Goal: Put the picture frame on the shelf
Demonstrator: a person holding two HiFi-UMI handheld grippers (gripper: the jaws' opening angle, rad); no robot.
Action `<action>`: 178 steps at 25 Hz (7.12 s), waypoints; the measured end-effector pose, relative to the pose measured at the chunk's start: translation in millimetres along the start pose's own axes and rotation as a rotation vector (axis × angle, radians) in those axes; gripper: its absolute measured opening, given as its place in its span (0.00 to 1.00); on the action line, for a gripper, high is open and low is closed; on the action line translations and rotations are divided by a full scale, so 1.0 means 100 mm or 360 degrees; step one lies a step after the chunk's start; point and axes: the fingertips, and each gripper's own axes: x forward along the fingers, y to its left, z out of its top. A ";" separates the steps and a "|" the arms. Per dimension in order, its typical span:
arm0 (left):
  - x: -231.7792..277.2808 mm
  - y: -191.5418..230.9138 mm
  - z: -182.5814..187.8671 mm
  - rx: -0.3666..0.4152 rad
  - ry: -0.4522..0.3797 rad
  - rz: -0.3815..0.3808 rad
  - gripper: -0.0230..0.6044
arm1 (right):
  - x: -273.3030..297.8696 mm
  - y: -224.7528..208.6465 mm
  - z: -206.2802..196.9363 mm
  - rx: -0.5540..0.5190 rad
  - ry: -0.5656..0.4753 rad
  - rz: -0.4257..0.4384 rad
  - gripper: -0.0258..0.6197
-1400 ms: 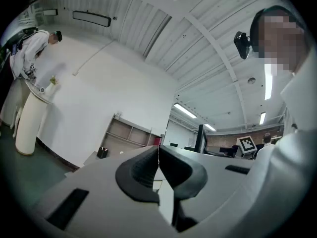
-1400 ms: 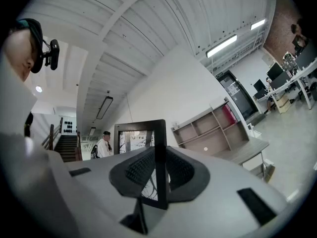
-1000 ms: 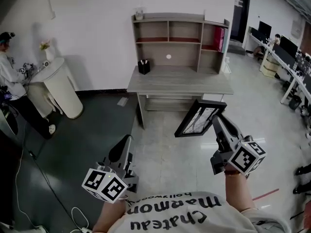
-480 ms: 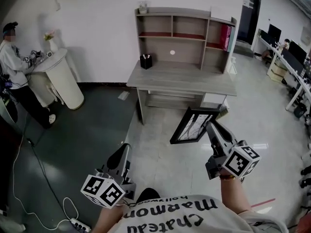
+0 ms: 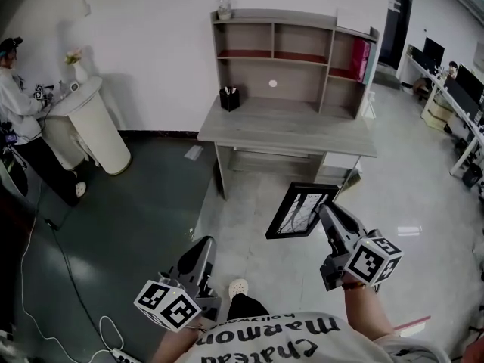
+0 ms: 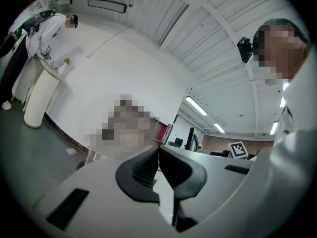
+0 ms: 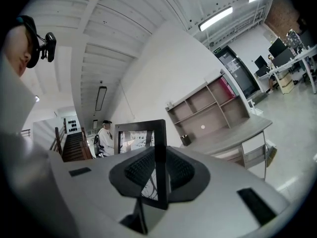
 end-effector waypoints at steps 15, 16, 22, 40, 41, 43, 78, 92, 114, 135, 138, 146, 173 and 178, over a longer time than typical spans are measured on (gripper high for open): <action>1.00 1.13 1.02 0.0100 -0.0077 -0.0085 0.06 | 1.60 0.15 0.61 -0.0191 -0.0110 0.0022 0.15; 1.05 1.19 1.09 0.0109 -0.0082 -0.0101 0.06 | 1.70 0.20 0.66 -0.0185 -0.0145 0.0059 0.15; 1.31 1.60 1.38 0.0123 -0.0101 -0.0146 0.06 | 2.35 0.52 0.72 -0.0209 -0.0209 0.0227 0.15; 1.62 2.45 1.46 0.0039 -0.0075 -0.0175 0.06 | 3.30 0.44 0.38 -0.0175 -0.0047 0.0154 0.15; 1.65 2.48 1.44 0.0031 -0.0069 -0.0173 0.06 | 3.32 0.41 0.37 -0.0177 -0.0040 0.0145 0.15; 1.73 2.52 1.42 0.0020 -0.0059 -0.0174 0.06 | 3.36 0.32 0.38 -0.0187 -0.0020 0.0116 0.15; 4.00 3.37 2.04 0.0140 -0.0221 0.0100 0.06 | 5.69 -1.62 1.71 -0.0101 -0.0052 0.0168 0.15; 4.54 3.50 1.98 0.0104 -0.0132 0.0093 0.06 | 5.81 -2.18 1.78 0.0012 -0.0050 0.0047 0.15; 5.87 4.47 2.78 0.0136 -0.0125 -0.0240 0.06 | 6.90 -2.32 2.48 -0.0105 -0.0304 -0.0161 0.15; 6.33 5.66 2.84 -0.0032 -0.0128 -0.0201 0.06 | 8.12 -2.35 2.98 -0.0461 -0.0330 -0.0380 0.15; 6.37 5.74 2.80 -0.0058 -0.0117 -0.0200 0.06 | 8.21 -2.39 2.97 -0.0476 -0.0296 -0.0406 0.15; 6.44 5.87 2.75 -0.0089 -0.0102 -0.0204 0.06 | 8.43 -2.50 2.95 -0.0521 -0.0227 -0.0446 0.15; 6.44 6.10 2.78 -0.0086 -0.0083 -0.0204 0.06 | 8.88 -2.66 2.99 -0.0478 -0.0167 -0.0497 0.15; 6.40 6.13 2.76 -0.0086 -0.0076 -0.0196 0.06 | 8.92 -2.69 3.01 -0.0490 -0.0160 -0.0518 0.16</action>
